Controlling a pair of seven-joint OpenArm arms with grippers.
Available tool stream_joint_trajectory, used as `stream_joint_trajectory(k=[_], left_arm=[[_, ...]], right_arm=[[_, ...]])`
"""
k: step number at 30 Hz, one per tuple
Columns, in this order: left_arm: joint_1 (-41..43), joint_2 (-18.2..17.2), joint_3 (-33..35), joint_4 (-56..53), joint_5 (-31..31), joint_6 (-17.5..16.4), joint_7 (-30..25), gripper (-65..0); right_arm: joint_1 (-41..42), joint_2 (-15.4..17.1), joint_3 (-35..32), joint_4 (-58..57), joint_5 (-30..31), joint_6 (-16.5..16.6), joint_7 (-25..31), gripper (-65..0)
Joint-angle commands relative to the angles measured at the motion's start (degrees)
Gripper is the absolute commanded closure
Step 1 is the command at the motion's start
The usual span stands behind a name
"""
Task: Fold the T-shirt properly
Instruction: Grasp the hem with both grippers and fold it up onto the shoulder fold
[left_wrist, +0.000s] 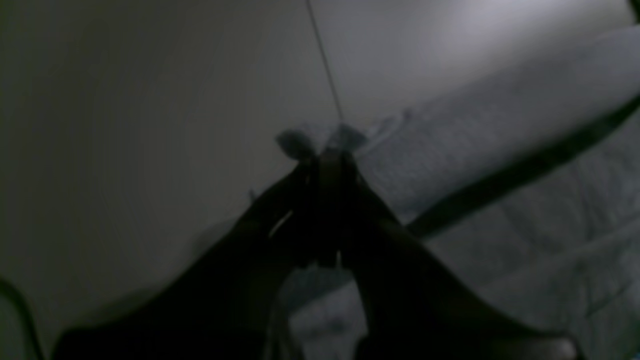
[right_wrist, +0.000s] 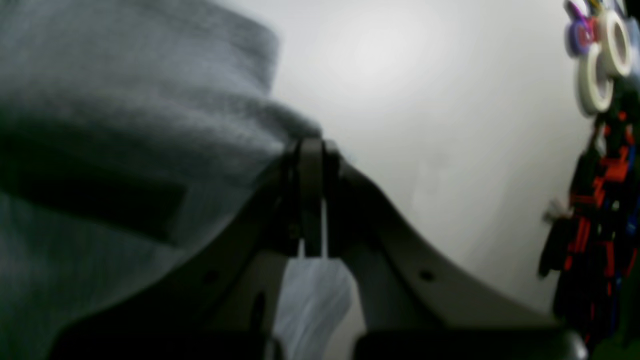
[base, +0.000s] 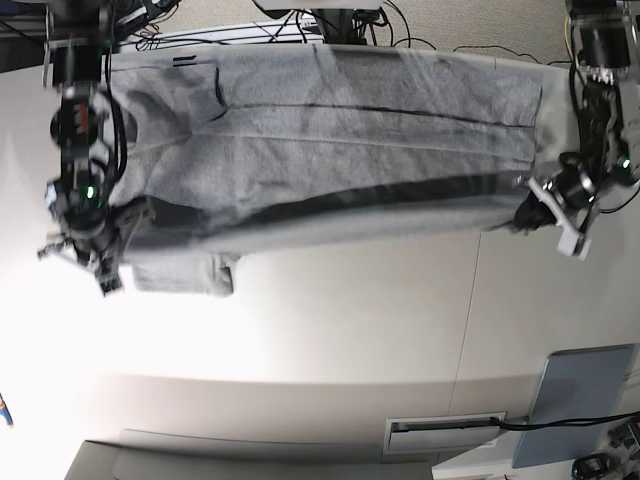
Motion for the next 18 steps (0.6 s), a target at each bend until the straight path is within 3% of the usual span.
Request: stream_joint_trajectory(k=[1,6,18], left_arm=[[0.76,-1.36,-1.84,1.49,-1.18,-0.37,-0.87,0.0],[6.93,-1.40,-5.46,3.04,-3.58,-1.99,-0.90,0.0],[12.66,-1.40,-5.68,3.04,-6.08,-4.63,-0.85,0.0]], right_arm=[[-1.14,1.03,1.22,3.06,-0.66,-0.42,0.59,0.0],[-11.74,1.01,4.96,13.94,-1.14,-1.70,-0.81,0.0],[-31.63,0.96,14.14,28.35,-1.70,-2.95,-1.53,0.0]])
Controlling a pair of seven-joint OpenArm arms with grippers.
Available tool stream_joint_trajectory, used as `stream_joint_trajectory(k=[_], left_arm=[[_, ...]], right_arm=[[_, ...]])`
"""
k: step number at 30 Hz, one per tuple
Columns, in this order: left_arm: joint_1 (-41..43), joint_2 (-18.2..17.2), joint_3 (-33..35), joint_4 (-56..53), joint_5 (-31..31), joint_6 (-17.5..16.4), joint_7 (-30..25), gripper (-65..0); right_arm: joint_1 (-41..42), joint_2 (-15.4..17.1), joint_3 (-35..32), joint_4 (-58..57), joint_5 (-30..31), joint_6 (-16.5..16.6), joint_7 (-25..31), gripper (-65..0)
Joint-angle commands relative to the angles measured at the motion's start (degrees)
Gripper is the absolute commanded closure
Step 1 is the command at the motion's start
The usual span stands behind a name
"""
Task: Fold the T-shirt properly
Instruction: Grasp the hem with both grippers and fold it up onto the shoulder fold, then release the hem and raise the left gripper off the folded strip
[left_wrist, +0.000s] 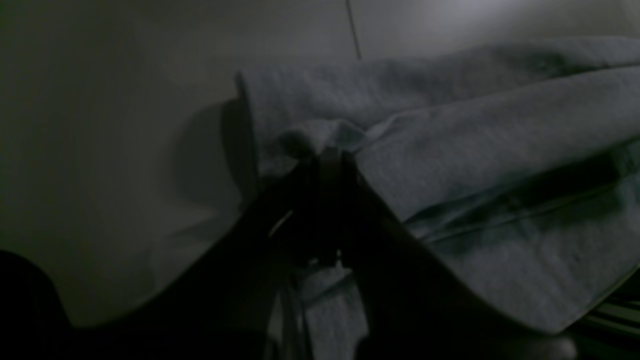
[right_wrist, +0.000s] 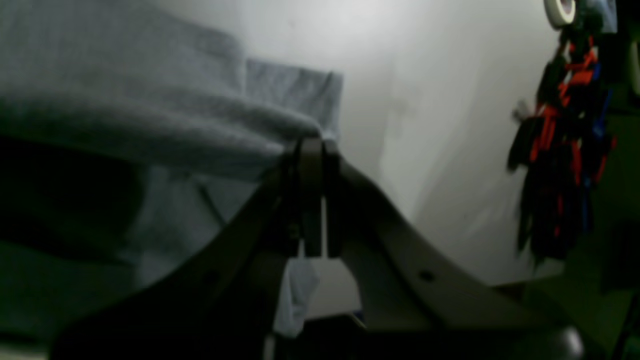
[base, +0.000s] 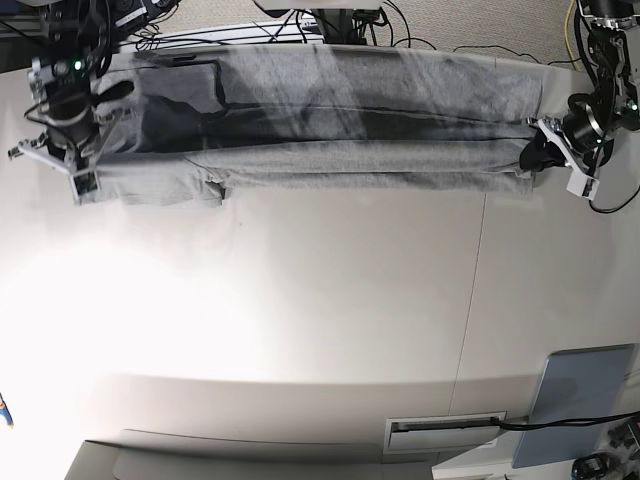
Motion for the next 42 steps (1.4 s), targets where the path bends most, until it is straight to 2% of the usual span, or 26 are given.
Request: stream_joint_trajectory(k=[1,13,19,23,29,35,39,42], left_arm=[[-0.31,-1.29,-0.55,0.83,-0.87,-0.22,-0.87,0.0],[-0.31,-1.29,-0.55,0.83,-0.70,-0.20,-0.02,0.0],[-0.33,-1.31,-0.55,0.83,0.02,-0.20,-0.02,0.0],[-0.31,-1.53,-0.55,0.83,0.04,-0.17,0.15,0.0],[-0.31,-2.78,-0.55,0.87,-0.04,-0.20,0.52,0.0],[-0.22,-3.54,-0.55,2.58,-0.04,-0.17,5.62,0.0],[0.85,-3.87,-0.55,3.76,-0.02,-0.13,6.01,0.0],[2.21,-3.85,-0.66,5.73,0.00,1.25,6.01,0.0]], right_arm=[[-1.07,0.83,0.59,1.90,-1.18,-0.39,0.57,0.0],[-8.74,0.50,0.59,3.87,-2.71,-2.89,-0.90,0.0],[-8.90,-2.73,0.59,3.87,-2.60,-2.84,-1.03,0.0],[-9.05,-3.76,0.59,3.87,-2.67,-2.80,-2.21,0.0],[-9.05,-4.04,0.59,3.85,-2.69,-2.78,-3.63,0.0],[-9.05,-4.04,0.59,3.85,-2.71,-2.60,-4.15,0.0],[-9.05,-4.04,0.59,3.85,-2.71,-2.60,-5.18,0.0],[-9.05,-4.04,0.59,3.85,-2.71,-2.54,-5.92,0.0]])
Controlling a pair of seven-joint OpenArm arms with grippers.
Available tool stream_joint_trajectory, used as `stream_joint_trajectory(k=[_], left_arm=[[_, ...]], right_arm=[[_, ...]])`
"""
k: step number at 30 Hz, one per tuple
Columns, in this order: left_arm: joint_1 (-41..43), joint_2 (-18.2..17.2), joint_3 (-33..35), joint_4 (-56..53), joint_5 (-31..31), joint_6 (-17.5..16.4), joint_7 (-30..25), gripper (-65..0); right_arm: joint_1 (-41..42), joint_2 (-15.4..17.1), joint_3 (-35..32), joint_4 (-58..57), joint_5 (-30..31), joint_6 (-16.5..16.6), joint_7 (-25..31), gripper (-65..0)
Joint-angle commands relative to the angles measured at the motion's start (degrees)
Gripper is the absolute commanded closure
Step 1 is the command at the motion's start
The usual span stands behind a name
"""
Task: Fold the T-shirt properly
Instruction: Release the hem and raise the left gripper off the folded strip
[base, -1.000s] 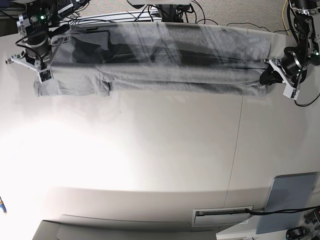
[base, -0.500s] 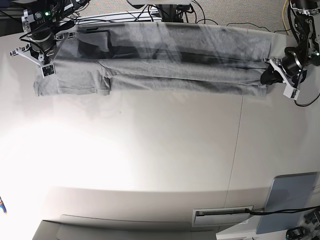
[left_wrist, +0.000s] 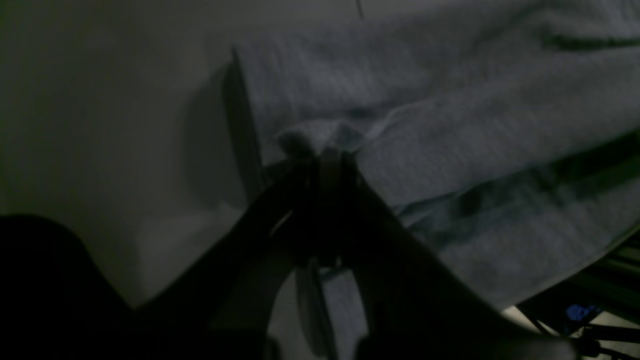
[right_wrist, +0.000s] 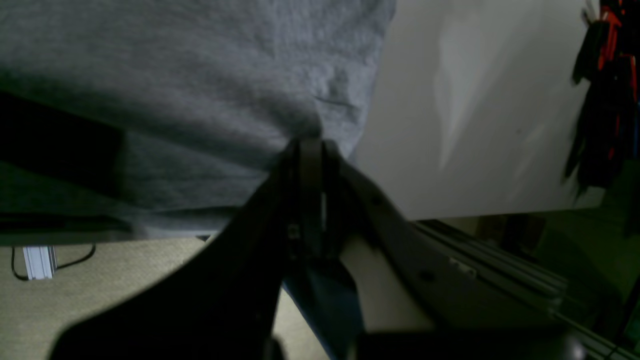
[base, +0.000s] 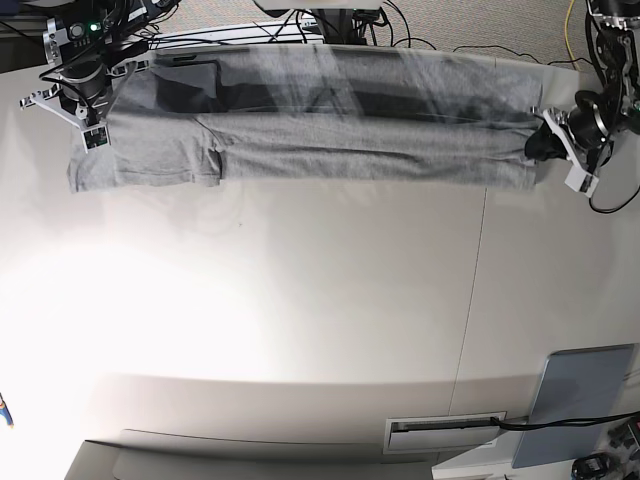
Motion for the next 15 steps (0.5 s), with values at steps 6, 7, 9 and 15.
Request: stream_joint_trajectory(k=[6,7,9,15], left_arm=[[0.98,-1.42,-0.66,3.10,0.00,0.96,-0.66,0.0],[0.98,-1.42,-0.66,3.10,0.70,0.96,-0.68,0.0],[0.98,-1.42,-0.66,3.10,2.51,1.14,-0.66,0.0],[1.01,-1.40,-0.66,3.10,2.80,2.45,-0.59,0.0]], right_arm=[[-0.24,0.63,0.52,0.98,-1.20,-0.22,-0.94,0.0],[-0.55,0.63,0.52,0.98,-1.20,-0.22,-1.01,0.0],[-1.53,0.63,0.52,0.98,-1.20,-0.24,-0.98,0.0],[-3.37,0.63,0.52,0.98,-1.20,-0.26,-0.35,0.0]])
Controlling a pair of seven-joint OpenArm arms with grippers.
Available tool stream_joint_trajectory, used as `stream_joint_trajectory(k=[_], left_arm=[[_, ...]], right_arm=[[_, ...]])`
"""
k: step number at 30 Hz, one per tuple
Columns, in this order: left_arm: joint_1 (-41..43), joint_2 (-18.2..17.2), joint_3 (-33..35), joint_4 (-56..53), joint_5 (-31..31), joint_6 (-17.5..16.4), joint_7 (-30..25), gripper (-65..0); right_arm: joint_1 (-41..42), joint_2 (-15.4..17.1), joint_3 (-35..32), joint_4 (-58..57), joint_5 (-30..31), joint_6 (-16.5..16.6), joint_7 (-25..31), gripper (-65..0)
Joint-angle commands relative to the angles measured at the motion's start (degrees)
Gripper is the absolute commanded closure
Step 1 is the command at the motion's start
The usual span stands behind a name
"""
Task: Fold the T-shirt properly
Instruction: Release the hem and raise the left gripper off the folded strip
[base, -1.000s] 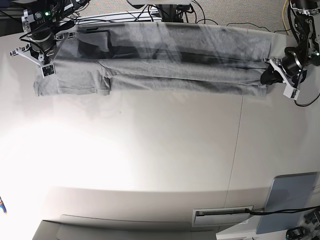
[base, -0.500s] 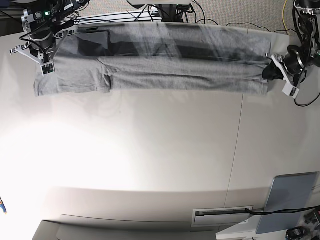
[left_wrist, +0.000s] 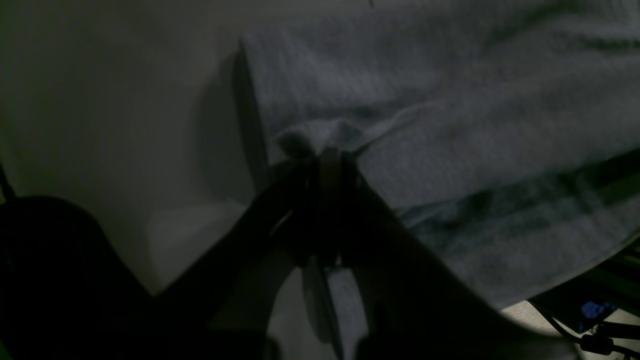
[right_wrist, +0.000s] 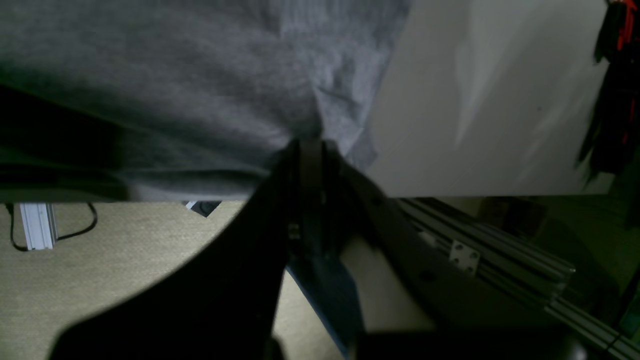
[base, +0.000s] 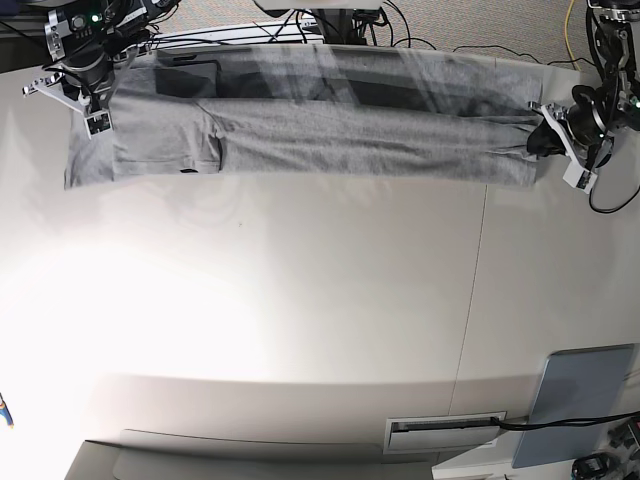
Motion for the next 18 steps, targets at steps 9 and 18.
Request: stream_joint_trajectory(k=[9,18], left_arm=[[-0.11,-1.40,-0.66,0.79,-0.22,-2.16,1.53,-7.6],[-0.13,-1.40,-0.66,0.79,-0.20,1.44,1.46,-31.2]], right_arm=[[-0.33,0.63,0.52,0.98,-3.96,3.28,1.51,-3.7],[-0.31,0.68,0.52,0.98,-4.00,3.63,4.13,-23.4]])
